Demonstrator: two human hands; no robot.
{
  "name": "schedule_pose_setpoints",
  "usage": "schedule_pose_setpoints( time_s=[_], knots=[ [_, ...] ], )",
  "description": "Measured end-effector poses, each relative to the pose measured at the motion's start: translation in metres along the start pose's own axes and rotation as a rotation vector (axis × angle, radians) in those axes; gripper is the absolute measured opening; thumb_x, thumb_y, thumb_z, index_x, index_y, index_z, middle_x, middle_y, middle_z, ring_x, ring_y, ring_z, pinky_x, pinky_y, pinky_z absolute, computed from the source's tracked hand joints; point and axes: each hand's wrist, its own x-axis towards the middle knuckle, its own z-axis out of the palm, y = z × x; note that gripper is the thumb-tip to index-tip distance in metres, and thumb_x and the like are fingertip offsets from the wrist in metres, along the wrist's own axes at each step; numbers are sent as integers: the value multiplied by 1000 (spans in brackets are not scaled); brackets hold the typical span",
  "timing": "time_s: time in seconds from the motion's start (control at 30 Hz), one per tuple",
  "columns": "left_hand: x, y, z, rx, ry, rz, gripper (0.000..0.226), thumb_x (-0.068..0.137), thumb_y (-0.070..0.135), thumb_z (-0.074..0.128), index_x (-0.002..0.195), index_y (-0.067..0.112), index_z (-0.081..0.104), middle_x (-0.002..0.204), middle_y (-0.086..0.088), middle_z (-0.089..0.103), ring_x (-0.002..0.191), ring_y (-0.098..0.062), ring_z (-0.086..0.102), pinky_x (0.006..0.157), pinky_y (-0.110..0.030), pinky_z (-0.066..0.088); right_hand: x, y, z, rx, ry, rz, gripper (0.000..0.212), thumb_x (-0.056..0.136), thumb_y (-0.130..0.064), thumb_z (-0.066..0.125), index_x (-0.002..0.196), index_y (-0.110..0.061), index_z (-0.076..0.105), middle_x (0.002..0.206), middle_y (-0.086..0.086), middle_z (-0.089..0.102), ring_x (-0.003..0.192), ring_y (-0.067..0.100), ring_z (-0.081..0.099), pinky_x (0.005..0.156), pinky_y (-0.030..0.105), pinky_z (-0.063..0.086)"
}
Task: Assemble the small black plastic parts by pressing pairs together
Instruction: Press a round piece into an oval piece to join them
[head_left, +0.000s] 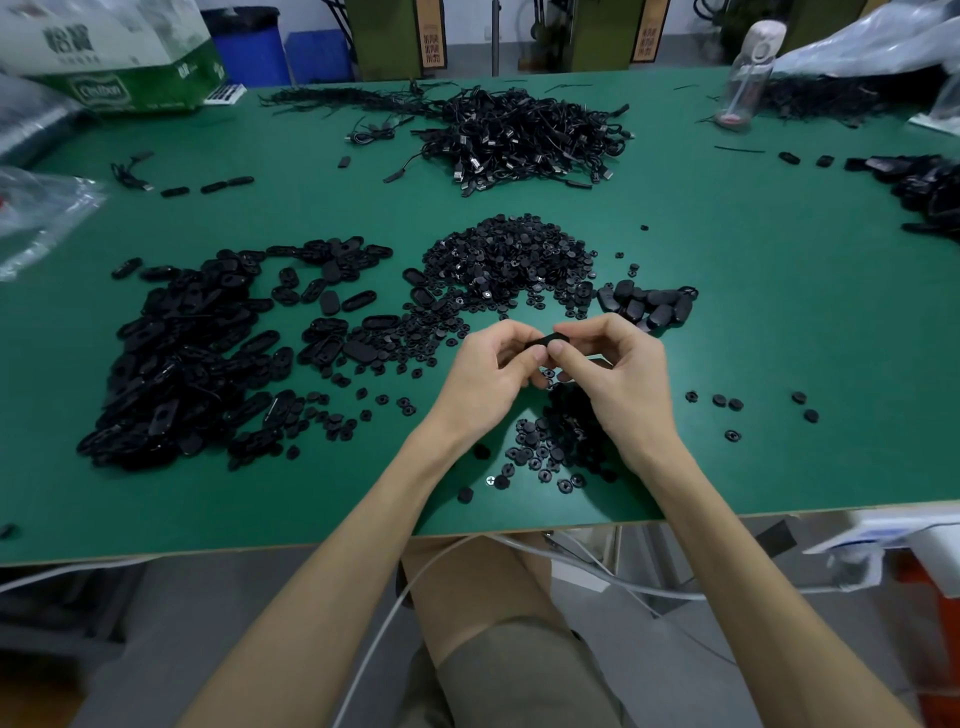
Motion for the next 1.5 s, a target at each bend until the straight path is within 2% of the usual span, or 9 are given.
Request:
schedule_pose_setpoints(
  time_s=[0.13,0.3,0.43,0.63,0.77,0.93,1.17,1.4,1.5],
  knots=[
    [-1,1,0,21,-7,-2,10,101,-2,60,103,5,66,82,0,70,70,-6,67,69,-15,50,1,1,-1,-9,-10,1,14,89,-10,79,99,-18,73,89,-2,75,82,10,69,79,29,58],
    [-1,2,0,40,2,2,8,101,-1,59,105,1,66,85,-6,70,72,-9,66,70,-17,50,1,1,1,1,-29,-6,15,89,-5,77,100,-15,72,91,-1,75,81,10,68,78,28,58],
    [-1,2,0,37,10,6,6,102,2,59,105,2,65,84,-3,69,71,-11,66,70,-19,51,1,1,0,41,-22,9,15,90,-5,77,102,-13,72,93,3,74,83,17,70,80,31,59],
    [-1,1,2,112,9,-7,10,105,4,53,101,9,60,82,-1,65,72,-14,62,78,-36,55,1,1,1,41,-22,22,14,90,-5,77,103,-8,73,90,7,76,82,26,73,82,40,62],
    [0,1,3,139,16,-14,12,107,7,49,101,12,58,79,-3,62,70,-12,59,77,-38,53,0,0,2,50,-9,27,12,91,-7,77,103,-9,75,87,5,77,78,20,75,81,43,63],
    [-1,1,4,165,-4,-18,14,107,6,48,99,14,57,85,-6,64,73,-11,59,79,-41,53,0,1,3,-13,-7,28,12,90,-5,75,98,-13,74,88,4,76,83,26,74,84,49,61],
    [-1,2,2,118,9,-6,8,105,13,59,98,9,61,82,-7,65,72,-17,62,81,-49,55,-1,-1,1,-9,-9,42,11,89,-7,77,97,-15,75,86,3,77,82,26,75,83,49,61],
    [-2,2,3,96,27,-18,7,104,14,59,103,10,64,80,0,69,71,-11,65,81,-39,57,-2,-4,1,22,21,43,16,92,-3,71,98,-16,78,84,2,78,78,19,77,83,42,63],
    [-2,2,3,99,31,-17,7,102,14,61,105,8,65,81,-4,71,73,-13,67,83,-43,59,-2,-4,2,38,36,42,14,92,-3,71,99,-13,78,83,2,78,78,19,77,80,36,64]
  ],
)
